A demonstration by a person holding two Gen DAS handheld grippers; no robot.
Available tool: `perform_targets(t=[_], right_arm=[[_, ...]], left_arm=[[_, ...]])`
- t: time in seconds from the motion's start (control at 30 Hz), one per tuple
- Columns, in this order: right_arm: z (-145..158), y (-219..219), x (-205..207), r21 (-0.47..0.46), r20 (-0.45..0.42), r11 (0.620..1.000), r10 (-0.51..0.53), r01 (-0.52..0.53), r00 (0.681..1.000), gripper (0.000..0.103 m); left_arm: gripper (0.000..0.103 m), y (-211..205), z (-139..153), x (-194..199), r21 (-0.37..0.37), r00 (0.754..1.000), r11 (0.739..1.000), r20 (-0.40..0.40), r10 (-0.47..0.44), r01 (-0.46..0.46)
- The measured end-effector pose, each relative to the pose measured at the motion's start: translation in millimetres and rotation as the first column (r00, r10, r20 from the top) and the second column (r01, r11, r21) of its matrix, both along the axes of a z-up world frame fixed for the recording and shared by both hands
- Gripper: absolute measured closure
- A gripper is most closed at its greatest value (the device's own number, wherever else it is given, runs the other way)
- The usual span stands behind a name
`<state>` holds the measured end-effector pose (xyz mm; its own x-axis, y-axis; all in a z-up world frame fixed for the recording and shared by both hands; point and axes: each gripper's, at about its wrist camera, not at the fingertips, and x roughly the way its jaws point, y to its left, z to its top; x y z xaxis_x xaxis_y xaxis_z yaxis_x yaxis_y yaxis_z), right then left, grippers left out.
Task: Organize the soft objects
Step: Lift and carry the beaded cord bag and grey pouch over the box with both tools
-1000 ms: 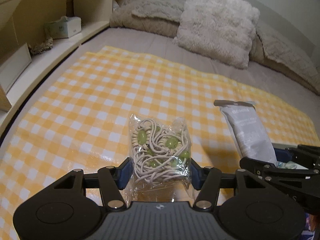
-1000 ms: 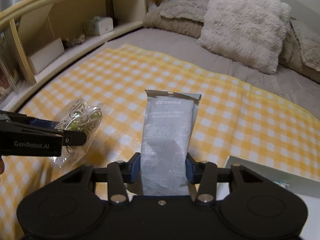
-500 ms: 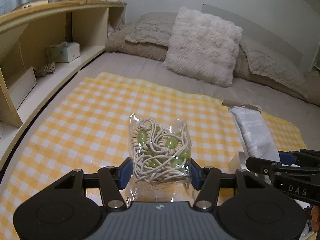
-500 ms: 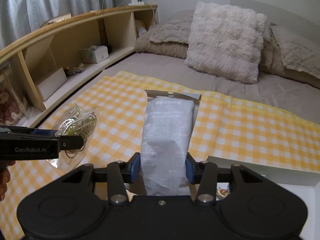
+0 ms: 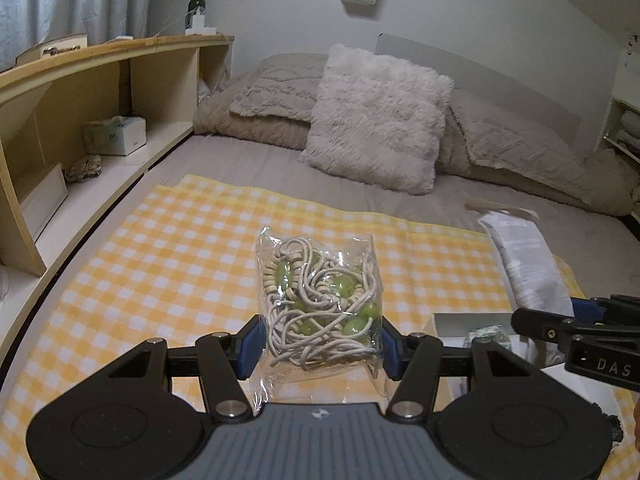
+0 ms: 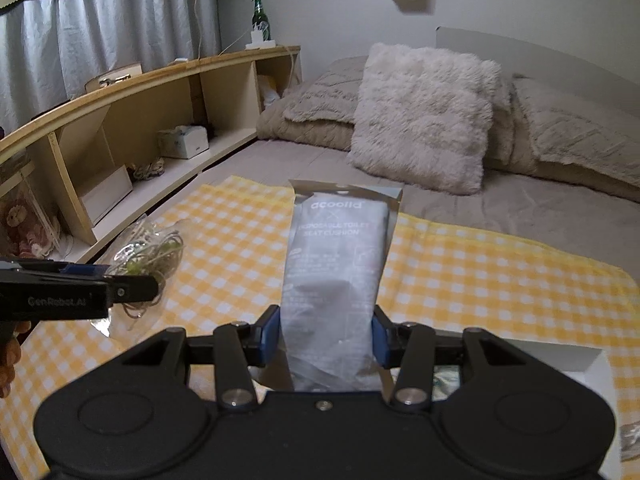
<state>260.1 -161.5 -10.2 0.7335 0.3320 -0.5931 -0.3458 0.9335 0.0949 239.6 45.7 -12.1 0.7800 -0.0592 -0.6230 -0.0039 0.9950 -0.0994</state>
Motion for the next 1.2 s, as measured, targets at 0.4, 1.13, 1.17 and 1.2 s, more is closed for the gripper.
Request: perform_targets(t=[0.4, 1.13, 1.17, 1.2], right_arm=[[17.5, -60.5, -25.9, 0.014, 0.055, 0.996, -0.091, 0.090, 0.994, 0.055], [12.4, -170.6, -45.0, 0.007, 0.065, 0.967, -0.256, 0.256, 0.965, 0.054], [10.6, -174.3, -44.4, -0.002, 0.065, 0.965, -0.261, 0.262, 0.963, 0.054], [8.7, -177.5, -44.2, -0.010, 0.063, 0.964, -0.266, 0.267, 0.962, 0.054]], left_arm=[[0.045, -38.3, 8.6, -3.6, -0.054, 0.997, 0.996, 0.035, -0.064, 0.066], [0.045, -151.3, -6.7, 13.2, -0.167, 0.967, 0.952, 0.047, -0.251, 0.255], [0.045, -156.6, -9.0, 14.8, -0.169, 0.965, 0.950, 0.043, -0.260, 0.264], [0.045, -161.3, -10.9, 15.7, -0.171, 0.963, 0.947, 0.039, -0.268, 0.271]])
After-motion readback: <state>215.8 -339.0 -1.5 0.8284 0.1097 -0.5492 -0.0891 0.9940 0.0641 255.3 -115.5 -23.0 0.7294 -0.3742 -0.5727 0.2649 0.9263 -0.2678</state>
